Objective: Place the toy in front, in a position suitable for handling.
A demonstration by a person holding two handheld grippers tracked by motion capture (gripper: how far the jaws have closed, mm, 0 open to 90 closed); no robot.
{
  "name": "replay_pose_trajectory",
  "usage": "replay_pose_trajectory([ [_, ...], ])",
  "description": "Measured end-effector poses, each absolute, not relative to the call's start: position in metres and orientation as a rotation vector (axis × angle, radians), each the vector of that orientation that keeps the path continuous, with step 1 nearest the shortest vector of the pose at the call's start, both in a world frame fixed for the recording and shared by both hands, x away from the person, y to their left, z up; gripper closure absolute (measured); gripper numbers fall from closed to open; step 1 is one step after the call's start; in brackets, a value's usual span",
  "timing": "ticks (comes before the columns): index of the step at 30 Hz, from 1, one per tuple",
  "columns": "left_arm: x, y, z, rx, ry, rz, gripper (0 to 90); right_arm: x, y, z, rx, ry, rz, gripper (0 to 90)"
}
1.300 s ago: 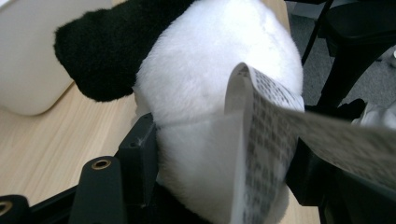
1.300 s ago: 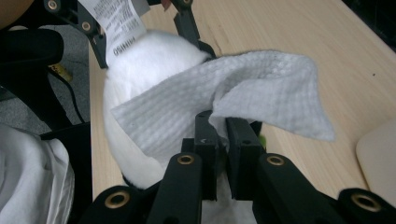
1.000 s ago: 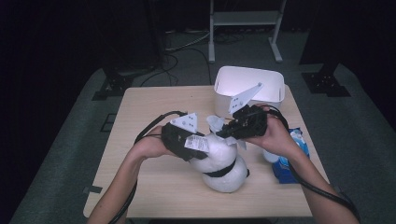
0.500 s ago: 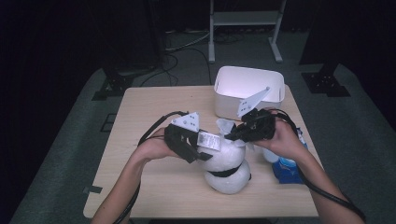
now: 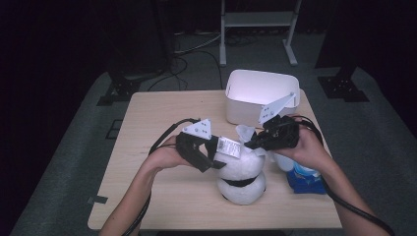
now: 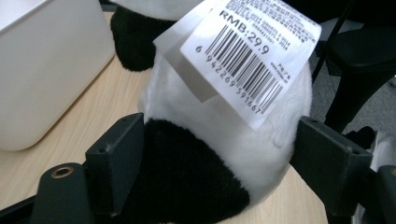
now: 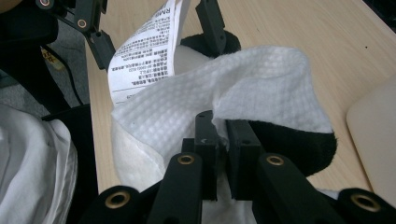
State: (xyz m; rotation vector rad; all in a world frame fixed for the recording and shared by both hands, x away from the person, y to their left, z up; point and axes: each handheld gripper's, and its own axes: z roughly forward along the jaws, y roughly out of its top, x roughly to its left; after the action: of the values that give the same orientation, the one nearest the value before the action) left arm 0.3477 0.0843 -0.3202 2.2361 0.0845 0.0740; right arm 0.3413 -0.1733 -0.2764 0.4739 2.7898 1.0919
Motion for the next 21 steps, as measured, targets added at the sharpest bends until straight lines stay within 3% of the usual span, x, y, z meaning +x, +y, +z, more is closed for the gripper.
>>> replay_pose_trajectory([
  [14, 0.345, 0.075, -0.315, 2.266, 0.054, 0.074, 22.5, 0.339, -0.145, -0.263, 0.377, 2.806, 1.056, 82.9],
  [21, 0.346, 0.076, -0.311, 2.252, 0.057, 0.094, 21.7, 0.34, -0.153, -0.269, 0.421, 2.819, 1.024, 83.6],
])
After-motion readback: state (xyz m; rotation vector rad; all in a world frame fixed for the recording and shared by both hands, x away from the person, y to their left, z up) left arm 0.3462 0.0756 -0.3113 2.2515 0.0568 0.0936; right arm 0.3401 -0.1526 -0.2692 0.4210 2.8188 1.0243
